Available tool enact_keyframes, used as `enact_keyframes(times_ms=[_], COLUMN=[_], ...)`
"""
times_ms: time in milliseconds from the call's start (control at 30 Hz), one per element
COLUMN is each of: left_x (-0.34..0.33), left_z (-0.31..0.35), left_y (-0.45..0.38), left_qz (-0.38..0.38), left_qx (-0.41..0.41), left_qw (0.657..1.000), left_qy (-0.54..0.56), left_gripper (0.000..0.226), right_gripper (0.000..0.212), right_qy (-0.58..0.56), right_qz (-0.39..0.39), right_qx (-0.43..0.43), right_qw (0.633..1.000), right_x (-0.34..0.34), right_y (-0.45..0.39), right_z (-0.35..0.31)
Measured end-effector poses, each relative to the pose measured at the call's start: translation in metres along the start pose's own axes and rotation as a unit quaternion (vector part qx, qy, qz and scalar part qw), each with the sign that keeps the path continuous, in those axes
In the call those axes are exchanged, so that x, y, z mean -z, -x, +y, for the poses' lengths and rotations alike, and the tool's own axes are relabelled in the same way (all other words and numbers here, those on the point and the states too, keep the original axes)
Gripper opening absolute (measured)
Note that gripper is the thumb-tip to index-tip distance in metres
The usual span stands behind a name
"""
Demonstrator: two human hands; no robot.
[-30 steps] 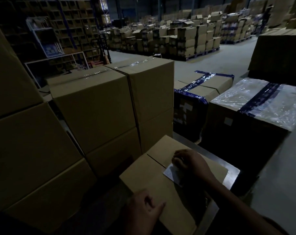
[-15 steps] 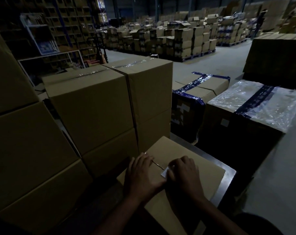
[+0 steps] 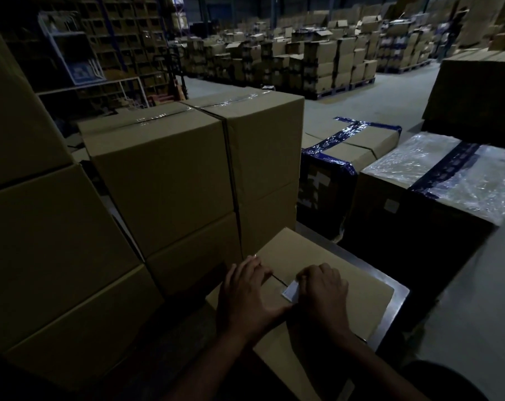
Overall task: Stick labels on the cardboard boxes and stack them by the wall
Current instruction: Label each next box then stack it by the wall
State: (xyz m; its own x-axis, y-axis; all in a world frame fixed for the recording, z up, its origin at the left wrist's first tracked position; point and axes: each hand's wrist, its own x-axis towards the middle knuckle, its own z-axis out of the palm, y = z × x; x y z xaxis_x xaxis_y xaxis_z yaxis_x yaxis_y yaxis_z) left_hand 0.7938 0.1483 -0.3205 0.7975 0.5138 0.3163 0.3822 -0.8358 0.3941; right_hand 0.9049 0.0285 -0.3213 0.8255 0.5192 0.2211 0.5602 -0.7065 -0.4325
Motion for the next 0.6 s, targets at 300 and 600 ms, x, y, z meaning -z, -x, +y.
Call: enact_keyframes(times_ms=[300, 600], left_x=[0.003, 0.005], left_z=[0.001, 0.004], left_y=[0.0, 0.001], left_qz=[-0.001, 0.006], left_qx=[0.007, 0.007], left_qw=[1.0, 1.0], left_qy=[0.004, 0.005], left_gripper=[0.08, 0.085], right_gripper=[0.017, 0.014], right_qy=[-0.013, -0.05], right_qz=[-0.016, 0.003], right_qx=[-0.011, 0.01], right_qw=[1.0, 0.999], right_x=[0.007, 0.01], right_y=[-0.004, 0.005], right_z=[-0.004, 0.004])
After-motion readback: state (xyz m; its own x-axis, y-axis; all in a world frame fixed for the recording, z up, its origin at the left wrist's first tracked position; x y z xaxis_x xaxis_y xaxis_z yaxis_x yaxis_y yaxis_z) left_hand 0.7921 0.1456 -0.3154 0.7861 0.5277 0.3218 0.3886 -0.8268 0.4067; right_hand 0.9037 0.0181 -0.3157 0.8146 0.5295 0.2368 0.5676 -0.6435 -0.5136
